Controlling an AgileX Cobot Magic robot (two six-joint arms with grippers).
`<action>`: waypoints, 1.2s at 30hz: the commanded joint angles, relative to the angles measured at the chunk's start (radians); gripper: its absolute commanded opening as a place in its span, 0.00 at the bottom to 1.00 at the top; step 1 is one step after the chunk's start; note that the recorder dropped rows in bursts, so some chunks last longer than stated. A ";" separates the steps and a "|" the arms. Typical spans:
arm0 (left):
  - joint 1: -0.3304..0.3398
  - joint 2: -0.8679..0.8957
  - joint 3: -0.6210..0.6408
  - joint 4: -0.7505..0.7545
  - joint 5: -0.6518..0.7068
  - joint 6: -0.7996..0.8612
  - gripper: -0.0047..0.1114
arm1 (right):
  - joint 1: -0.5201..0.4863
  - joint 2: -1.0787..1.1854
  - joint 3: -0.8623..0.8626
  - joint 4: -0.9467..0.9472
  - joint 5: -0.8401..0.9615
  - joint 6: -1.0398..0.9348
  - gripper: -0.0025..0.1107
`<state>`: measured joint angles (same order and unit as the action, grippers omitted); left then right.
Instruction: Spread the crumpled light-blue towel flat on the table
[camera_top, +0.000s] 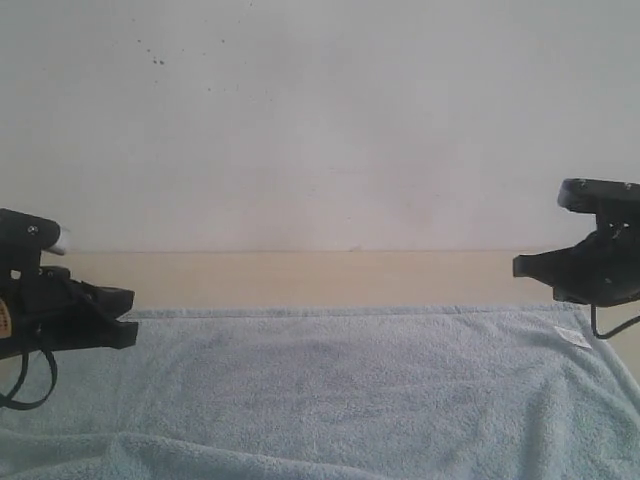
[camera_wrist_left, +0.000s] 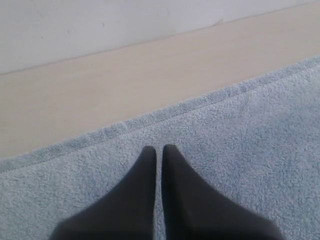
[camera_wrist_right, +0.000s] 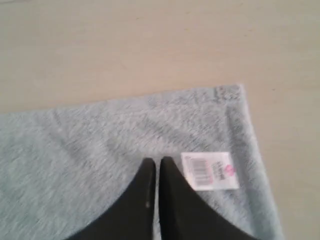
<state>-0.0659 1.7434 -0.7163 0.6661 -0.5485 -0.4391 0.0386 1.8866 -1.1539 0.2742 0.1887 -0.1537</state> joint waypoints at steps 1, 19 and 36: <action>-0.003 0.044 -0.004 0.029 -0.034 0.010 0.07 | 0.088 -0.064 0.002 0.004 0.282 -0.148 0.04; -0.003 -0.193 0.036 0.135 0.225 -0.253 0.07 | -0.012 -0.082 0.215 -0.247 0.346 0.085 0.04; -0.003 -0.193 0.036 0.137 0.207 -0.249 0.07 | -0.098 -0.079 0.215 -0.274 0.310 0.098 0.04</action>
<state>-0.0659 1.5553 -0.6852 0.8109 -0.3244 -0.6793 -0.0523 1.8116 -0.9427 0.0073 0.5187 -0.0580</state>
